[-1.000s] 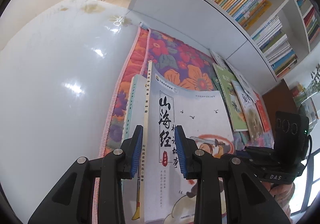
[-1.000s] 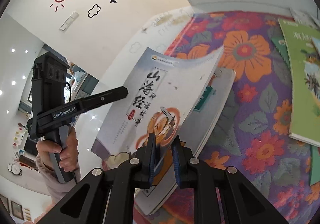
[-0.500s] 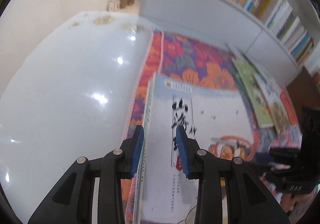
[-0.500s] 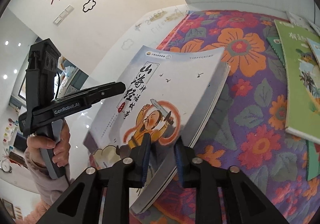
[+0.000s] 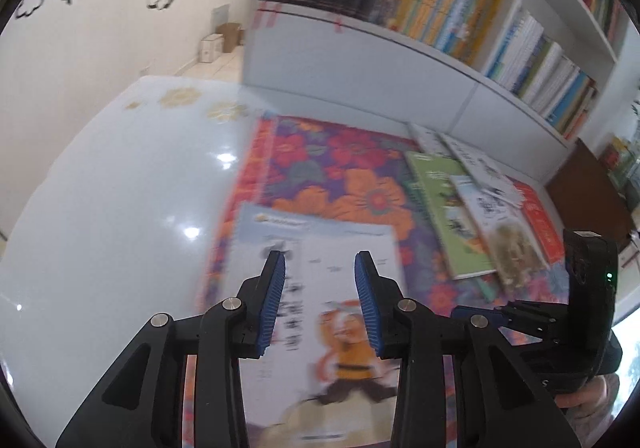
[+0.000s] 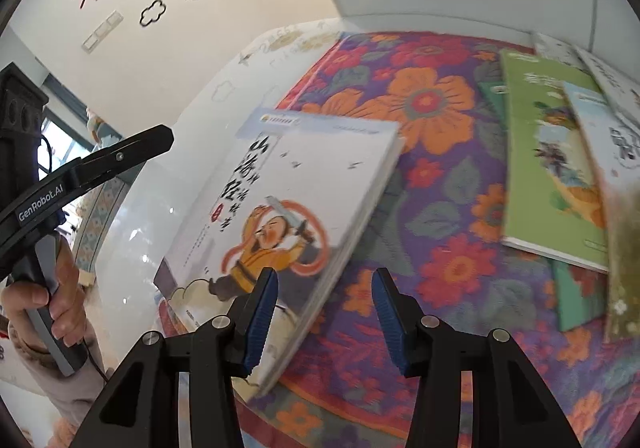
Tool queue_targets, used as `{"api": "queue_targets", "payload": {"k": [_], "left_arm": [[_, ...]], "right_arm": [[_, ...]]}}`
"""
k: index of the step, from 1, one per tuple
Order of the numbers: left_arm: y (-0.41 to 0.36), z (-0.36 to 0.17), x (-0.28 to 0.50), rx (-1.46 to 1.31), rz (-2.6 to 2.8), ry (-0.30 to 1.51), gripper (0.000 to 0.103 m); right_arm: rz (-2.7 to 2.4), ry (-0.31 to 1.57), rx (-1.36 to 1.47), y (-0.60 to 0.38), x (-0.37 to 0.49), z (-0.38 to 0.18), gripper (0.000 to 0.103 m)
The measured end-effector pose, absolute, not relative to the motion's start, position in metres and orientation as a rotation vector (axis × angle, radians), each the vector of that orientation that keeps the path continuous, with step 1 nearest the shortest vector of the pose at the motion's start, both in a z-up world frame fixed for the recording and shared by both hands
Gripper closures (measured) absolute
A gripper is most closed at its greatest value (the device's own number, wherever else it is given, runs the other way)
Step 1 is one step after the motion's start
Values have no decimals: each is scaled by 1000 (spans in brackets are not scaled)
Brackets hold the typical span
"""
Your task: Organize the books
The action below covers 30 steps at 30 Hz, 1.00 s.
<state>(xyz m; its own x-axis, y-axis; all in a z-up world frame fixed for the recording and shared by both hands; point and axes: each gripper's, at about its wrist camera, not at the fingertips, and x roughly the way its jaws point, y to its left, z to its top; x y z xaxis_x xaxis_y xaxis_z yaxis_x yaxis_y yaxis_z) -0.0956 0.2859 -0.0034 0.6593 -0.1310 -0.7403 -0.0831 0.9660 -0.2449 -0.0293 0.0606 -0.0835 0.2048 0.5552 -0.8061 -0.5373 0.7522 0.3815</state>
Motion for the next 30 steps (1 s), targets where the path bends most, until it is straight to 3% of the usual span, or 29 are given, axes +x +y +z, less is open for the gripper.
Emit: {"api": "queue_targets", "payload": {"k": [11, 20, 30], "left_arm": [[171, -2, -39, -292, -150, 865, 69], [69, -48, 26, -270, -230, 965, 69], [34, -53, 117, -246, -165, 880, 69]], "right_arm": [[608, 1055, 176, -79, 5, -61, 56], [403, 974, 252, -211, 55, -68, 56], [338, 850, 450, -275, 143, -79, 56]]}}
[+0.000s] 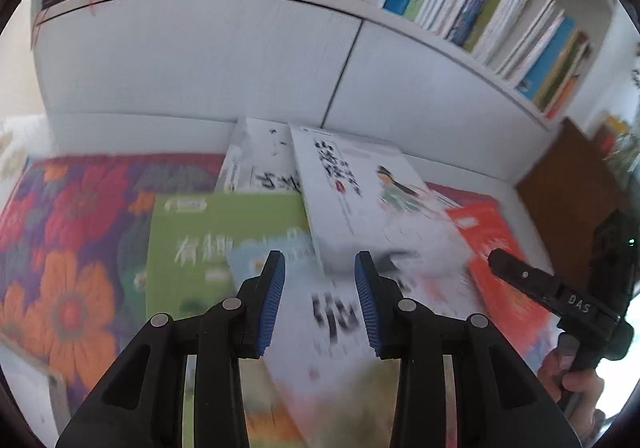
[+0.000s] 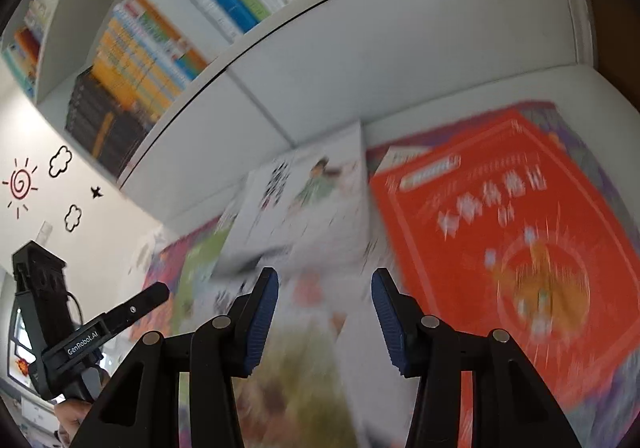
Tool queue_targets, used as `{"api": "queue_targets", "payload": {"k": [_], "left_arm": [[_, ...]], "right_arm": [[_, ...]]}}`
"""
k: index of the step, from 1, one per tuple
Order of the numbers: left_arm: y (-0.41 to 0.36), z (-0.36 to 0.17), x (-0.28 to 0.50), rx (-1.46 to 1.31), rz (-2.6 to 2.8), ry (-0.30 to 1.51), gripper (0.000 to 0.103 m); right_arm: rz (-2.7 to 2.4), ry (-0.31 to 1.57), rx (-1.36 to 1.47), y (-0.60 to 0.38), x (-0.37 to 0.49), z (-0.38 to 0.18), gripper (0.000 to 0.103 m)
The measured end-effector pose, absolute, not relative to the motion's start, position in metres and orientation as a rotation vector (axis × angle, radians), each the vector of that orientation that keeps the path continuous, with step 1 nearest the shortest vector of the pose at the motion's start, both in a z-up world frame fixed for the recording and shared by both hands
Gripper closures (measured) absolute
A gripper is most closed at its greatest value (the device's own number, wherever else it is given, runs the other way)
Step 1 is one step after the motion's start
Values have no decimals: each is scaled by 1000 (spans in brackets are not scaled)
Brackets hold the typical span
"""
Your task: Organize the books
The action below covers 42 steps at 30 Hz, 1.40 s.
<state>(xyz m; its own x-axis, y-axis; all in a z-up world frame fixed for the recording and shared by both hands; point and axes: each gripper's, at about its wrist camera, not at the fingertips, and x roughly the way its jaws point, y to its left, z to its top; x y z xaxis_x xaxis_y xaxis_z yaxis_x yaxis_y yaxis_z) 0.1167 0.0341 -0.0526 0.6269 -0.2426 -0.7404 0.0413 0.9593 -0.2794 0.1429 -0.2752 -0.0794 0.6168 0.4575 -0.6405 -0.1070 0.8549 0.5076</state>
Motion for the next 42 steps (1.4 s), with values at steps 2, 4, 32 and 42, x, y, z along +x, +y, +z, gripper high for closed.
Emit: {"api": "queue_targets", "payload": {"k": [2, 4, 32, 42], "left_arm": [[28, -62, 134, -273, -190, 907, 69], [22, -69, 144, -265, -194, 920, 69], [-6, -75, -27, -111, -277, 1058, 63], [5, -98, -178, -140, -374, 1098, 63]], "right_arm": [[333, 855, 460, -273, 159, -87, 56], [332, 871, 455, -269, 179, -97, 56], [394, 1050, 272, -244, 50, -96, 55], [479, 1095, 176, -240, -107, -110, 55]]}}
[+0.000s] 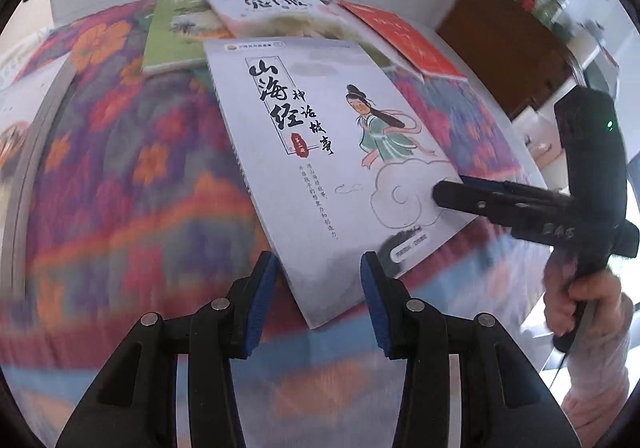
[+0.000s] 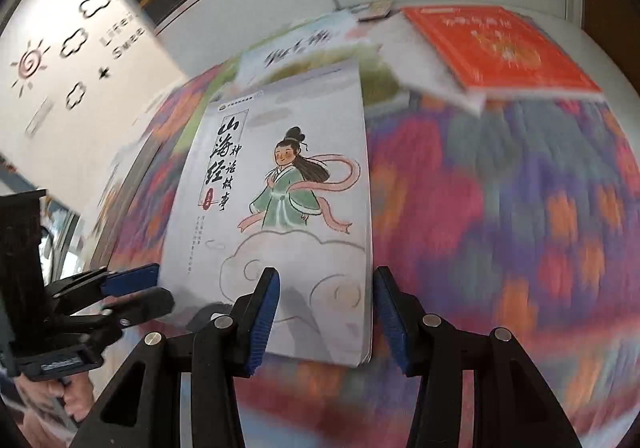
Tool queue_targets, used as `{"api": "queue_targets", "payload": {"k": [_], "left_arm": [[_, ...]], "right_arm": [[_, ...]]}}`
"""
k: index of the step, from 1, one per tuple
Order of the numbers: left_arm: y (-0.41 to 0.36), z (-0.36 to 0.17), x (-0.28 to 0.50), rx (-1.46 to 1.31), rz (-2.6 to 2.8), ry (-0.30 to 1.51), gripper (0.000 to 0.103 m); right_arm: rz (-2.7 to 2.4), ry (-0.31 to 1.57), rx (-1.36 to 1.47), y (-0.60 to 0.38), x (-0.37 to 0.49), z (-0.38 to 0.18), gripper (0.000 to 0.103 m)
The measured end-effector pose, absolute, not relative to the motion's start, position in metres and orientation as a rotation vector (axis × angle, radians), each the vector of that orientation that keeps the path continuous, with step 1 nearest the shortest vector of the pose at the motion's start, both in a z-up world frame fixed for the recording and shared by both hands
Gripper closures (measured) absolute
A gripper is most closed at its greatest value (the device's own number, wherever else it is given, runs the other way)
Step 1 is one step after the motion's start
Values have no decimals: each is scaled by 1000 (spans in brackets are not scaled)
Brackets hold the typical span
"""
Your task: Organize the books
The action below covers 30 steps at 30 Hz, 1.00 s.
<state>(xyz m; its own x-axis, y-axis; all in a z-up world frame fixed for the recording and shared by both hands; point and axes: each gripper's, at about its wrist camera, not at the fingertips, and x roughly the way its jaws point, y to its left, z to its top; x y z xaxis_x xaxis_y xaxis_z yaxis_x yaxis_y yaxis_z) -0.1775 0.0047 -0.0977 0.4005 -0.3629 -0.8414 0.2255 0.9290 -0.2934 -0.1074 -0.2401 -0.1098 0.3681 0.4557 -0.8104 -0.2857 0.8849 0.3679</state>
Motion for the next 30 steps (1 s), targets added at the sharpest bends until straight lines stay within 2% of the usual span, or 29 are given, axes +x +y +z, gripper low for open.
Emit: {"api": "queue_targets", "payload": {"k": [4, 8, 11, 17, 19, 23, 25, 30], "left_arm": [[15, -90, -179, -174, -349, 1044, 63], [31, -72, -168, -225, -291, 948, 63], [37, -69, -146, -237, -272, 941, 63], [46, -110, -108, -366, -314, 1036, 67], [55, -119, -101, -449, -326, 958, 75], [66, -126, -94, -518, -365, 954, 77], [63, -126, -97, -493, -366, 931, 77], [51, -123, -99, -422, -342, 920, 76]], "right_arm": [[524, 1094, 200, -247, -117, -109, 55], [514, 1026, 307, -270, -101, -104, 55], [565, 1041, 341, -271, -80, -112, 55], [661, 1077, 323, -249, -45, -122, 56], [692, 1067, 336, -247, -35, -126, 58], [725, 1038, 375, -252, -25, -136, 78], [742, 1053, 440, -260, -22, -142, 84], [786, 1050, 435, -262, -23, -144, 87]]}}
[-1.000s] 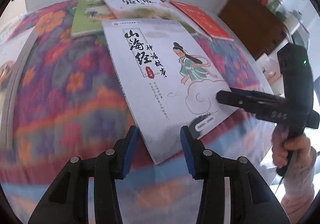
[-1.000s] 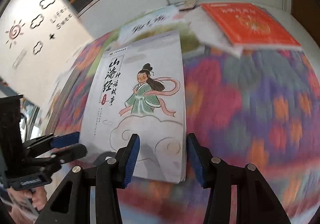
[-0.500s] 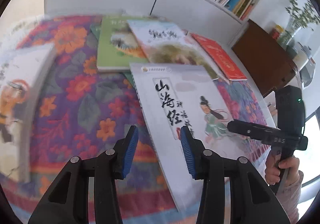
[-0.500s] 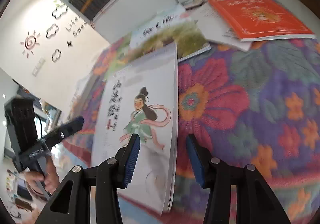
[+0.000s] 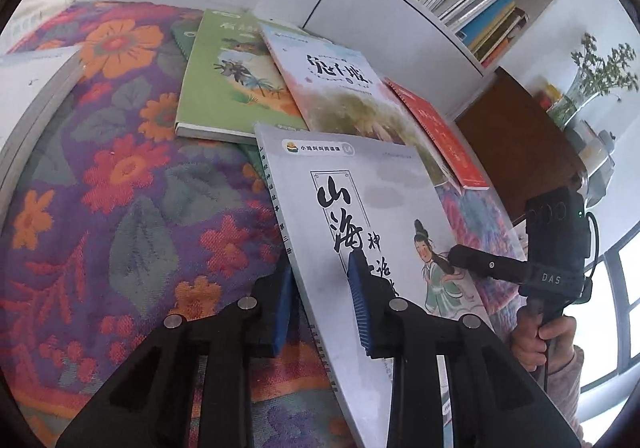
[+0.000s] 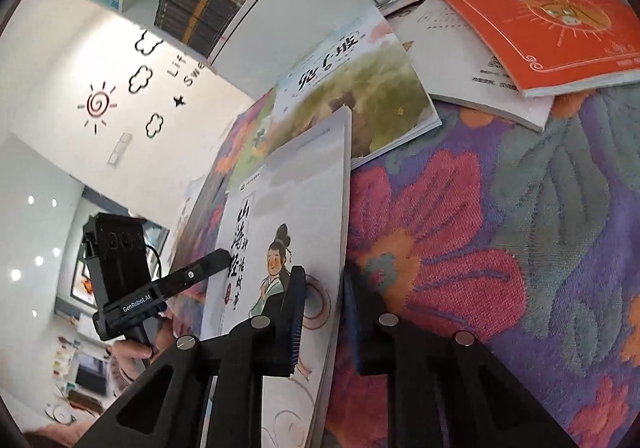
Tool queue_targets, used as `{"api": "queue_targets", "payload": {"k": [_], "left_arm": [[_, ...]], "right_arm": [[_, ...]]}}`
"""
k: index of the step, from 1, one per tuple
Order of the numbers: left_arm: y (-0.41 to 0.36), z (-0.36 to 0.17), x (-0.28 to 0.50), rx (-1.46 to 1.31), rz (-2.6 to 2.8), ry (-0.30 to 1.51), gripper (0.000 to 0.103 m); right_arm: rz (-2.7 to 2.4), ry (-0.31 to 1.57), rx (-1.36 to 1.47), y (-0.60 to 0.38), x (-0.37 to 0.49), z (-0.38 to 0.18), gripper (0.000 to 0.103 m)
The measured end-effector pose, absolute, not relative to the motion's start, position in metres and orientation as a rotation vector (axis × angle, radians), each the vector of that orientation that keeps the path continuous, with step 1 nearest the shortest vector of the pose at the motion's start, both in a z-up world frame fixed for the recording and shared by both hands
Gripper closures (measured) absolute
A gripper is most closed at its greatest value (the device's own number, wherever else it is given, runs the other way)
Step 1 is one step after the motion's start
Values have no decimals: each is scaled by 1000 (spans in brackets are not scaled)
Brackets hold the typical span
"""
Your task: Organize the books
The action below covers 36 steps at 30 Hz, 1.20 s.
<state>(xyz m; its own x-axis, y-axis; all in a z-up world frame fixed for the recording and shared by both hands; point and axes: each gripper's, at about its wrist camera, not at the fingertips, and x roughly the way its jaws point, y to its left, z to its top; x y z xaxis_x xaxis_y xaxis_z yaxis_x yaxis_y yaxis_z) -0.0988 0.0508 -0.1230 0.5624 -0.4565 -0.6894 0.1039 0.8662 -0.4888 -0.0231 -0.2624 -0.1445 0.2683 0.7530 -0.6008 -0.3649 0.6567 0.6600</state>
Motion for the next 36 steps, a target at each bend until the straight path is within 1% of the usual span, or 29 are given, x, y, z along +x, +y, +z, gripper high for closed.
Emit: {"api": "queue_targets", "payload": {"k": [4, 5, 8, 36], "left_arm": [[58, -123, -98, -438, -350, 924, 76], [59, -123, -98, -437, -350, 920, 76], [62, -124, -101, -440, -358, 912, 75], [60, -123, -96, -414, -363, 923, 75]], "right_arm": [[794, 1041, 403, -258, -24, -143, 86], [806, 1042, 406, -258, -27, -143, 84], [857, 1059, 420, -256, -27, -144, 82], [838, 1019, 374, -253, -39, -145, 82]]}}
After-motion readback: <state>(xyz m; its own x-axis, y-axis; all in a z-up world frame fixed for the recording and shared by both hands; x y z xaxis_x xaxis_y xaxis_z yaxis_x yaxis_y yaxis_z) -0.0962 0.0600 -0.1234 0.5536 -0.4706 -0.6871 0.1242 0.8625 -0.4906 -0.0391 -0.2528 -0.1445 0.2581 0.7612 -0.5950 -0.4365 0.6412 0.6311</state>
